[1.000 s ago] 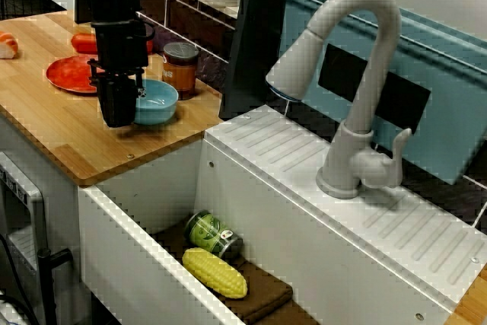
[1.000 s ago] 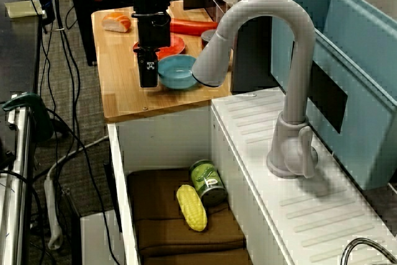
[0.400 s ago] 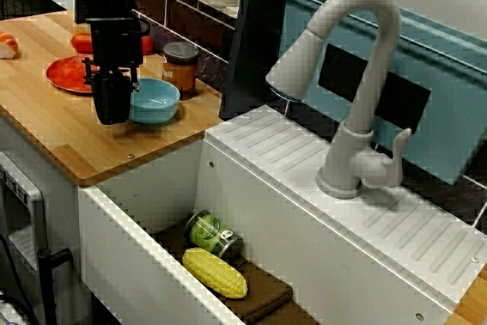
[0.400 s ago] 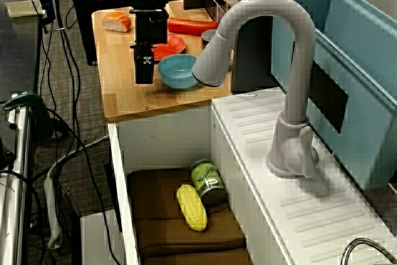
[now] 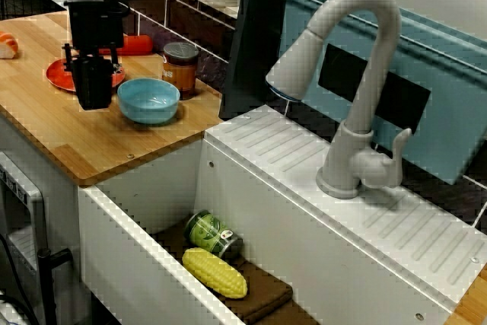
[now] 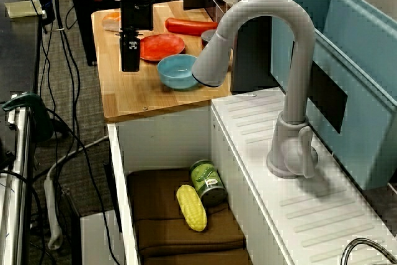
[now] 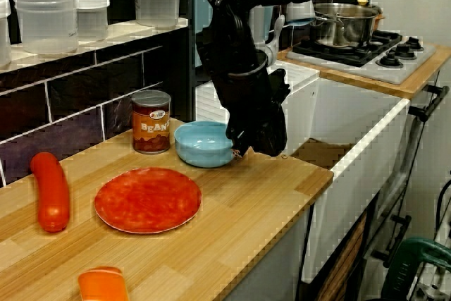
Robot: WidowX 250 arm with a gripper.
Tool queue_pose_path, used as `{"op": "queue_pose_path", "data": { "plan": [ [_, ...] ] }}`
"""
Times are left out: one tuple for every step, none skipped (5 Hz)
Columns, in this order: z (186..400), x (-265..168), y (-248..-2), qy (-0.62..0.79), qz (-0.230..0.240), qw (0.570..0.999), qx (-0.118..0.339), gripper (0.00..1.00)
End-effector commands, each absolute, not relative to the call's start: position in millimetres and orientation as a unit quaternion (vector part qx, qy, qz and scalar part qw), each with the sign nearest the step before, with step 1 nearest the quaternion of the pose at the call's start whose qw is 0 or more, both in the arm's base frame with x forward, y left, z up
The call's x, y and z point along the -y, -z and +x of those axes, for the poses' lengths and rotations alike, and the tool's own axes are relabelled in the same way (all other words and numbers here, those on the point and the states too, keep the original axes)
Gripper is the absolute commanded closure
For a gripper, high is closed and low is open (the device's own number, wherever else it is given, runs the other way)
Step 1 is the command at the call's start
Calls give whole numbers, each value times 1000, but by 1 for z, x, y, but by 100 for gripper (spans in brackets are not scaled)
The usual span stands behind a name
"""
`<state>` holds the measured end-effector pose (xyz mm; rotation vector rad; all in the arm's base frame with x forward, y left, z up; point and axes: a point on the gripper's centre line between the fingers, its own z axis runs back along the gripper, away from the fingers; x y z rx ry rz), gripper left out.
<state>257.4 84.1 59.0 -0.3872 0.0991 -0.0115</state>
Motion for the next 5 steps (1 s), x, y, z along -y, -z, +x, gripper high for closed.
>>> {"op": "queue_pose_path", "data": {
  "plan": [
    [266,-98,-93,-62,-182,981,-16,100],
    [268,-97,-88,-80,-176,981,-18,100],
    [268,-97,-88,-91,-171,981,-2,100],
    [275,-97,-85,-127,-164,978,17,100],
    [279,-95,-83,-154,-146,977,31,42]
  ]
}}
